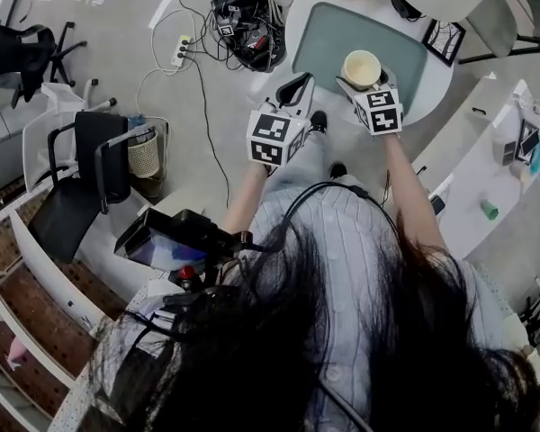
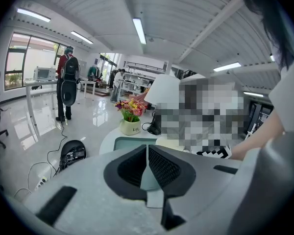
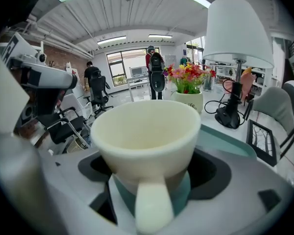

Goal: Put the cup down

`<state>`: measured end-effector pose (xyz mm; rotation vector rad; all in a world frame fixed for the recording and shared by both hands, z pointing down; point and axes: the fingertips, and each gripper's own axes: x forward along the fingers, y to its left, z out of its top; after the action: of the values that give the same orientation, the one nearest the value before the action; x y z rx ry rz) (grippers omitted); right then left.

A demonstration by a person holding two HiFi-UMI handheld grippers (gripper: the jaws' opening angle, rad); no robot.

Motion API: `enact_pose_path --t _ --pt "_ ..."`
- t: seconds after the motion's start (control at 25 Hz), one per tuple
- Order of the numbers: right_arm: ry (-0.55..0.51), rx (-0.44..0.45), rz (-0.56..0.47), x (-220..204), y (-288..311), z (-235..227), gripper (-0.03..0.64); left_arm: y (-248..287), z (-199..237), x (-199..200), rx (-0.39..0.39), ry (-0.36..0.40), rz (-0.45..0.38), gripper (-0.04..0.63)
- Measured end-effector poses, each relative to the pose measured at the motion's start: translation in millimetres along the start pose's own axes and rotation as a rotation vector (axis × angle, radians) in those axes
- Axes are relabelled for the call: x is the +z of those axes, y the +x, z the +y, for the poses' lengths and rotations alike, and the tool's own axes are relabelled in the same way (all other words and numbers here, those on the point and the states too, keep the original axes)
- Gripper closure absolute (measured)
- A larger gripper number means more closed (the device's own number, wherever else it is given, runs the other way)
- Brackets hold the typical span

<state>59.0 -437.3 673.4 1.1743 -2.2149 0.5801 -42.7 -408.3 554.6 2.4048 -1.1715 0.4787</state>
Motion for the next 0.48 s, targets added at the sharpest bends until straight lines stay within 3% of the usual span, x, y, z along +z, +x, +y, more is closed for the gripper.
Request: enact_pose_path --t 0.48 --pt "-0.047 0.012 0.087 -29.0 23.0 5.1 0.189 -0.4 7.3 -6.8 0.011 -0.005 0.020 0.577"
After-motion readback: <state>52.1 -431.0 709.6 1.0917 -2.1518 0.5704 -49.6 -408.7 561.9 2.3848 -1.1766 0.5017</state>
